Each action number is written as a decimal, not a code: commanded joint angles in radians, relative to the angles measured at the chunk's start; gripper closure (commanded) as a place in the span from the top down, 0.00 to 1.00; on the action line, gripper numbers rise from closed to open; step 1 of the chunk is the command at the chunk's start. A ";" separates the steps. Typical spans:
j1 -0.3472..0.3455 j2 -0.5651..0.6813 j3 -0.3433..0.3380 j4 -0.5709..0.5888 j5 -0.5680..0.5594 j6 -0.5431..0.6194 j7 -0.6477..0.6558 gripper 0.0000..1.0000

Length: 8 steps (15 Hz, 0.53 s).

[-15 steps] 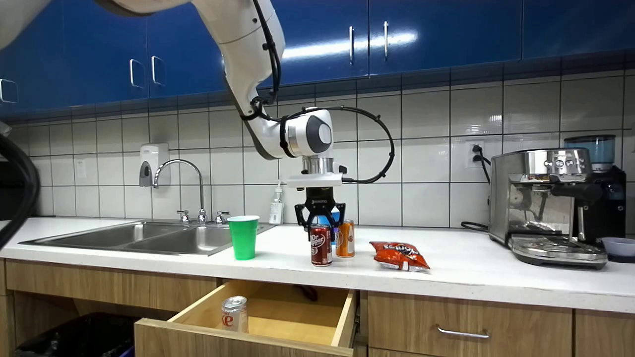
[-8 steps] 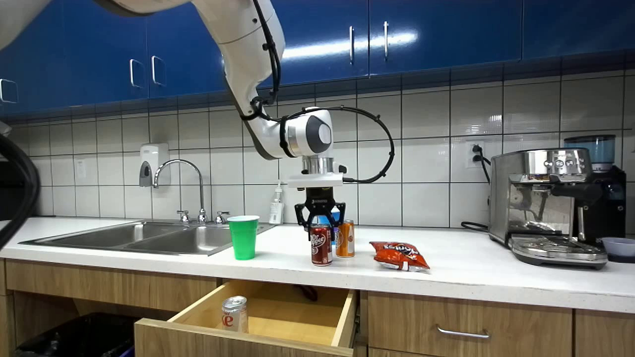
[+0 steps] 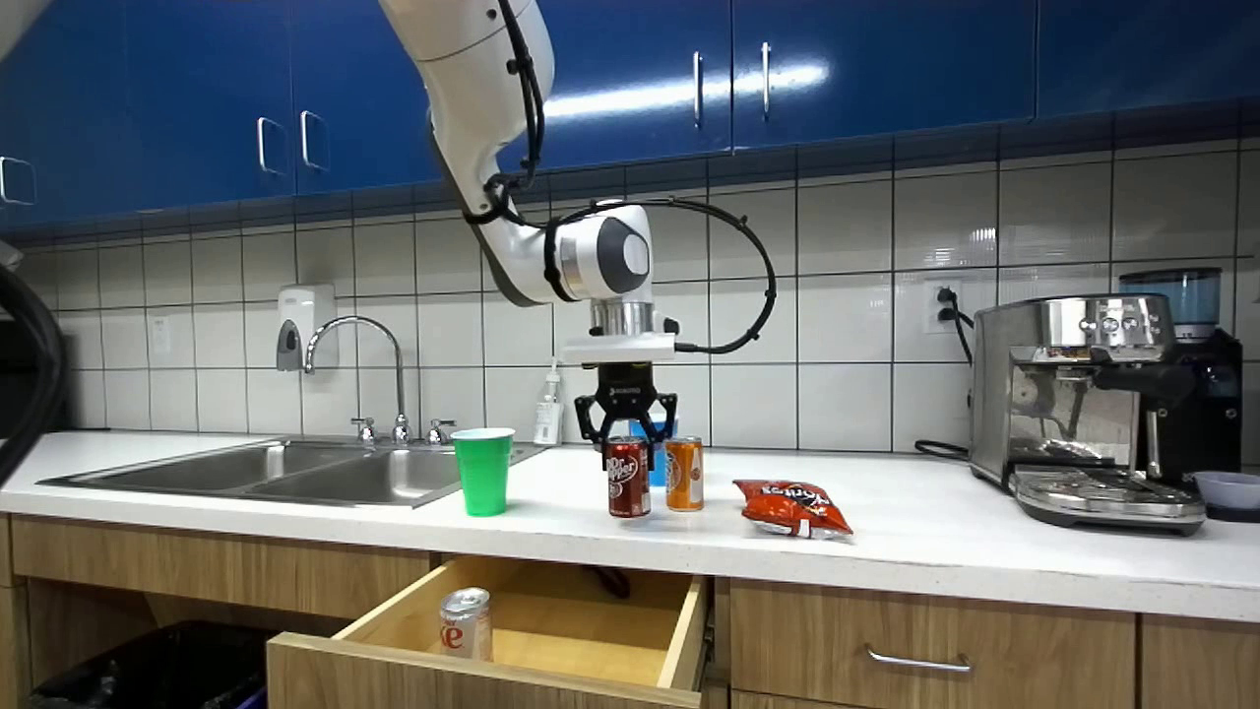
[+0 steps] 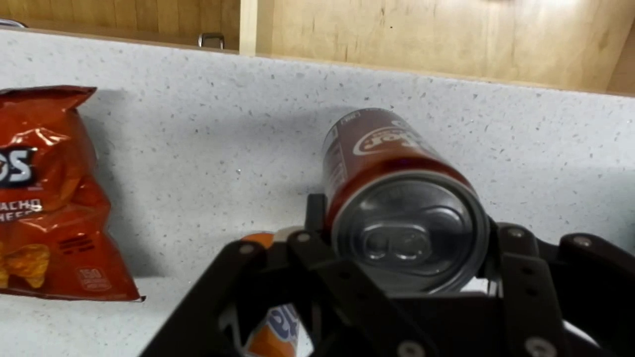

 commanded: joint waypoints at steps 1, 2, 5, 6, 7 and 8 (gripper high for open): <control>-0.003 -0.102 0.018 -0.106 -0.023 0.015 -0.018 0.38; 0.000 -0.118 0.019 -0.126 -0.025 0.015 -0.018 0.38; 0.011 -0.165 0.019 -0.184 -0.040 0.020 -0.015 0.38; 0.014 -0.180 0.020 -0.203 -0.046 0.023 -0.013 0.38; 0.019 -0.193 0.019 -0.220 -0.056 0.027 -0.006 0.38; 0.020 -0.207 0.022 -0.239 -0.057 0.029 -0.012 0.38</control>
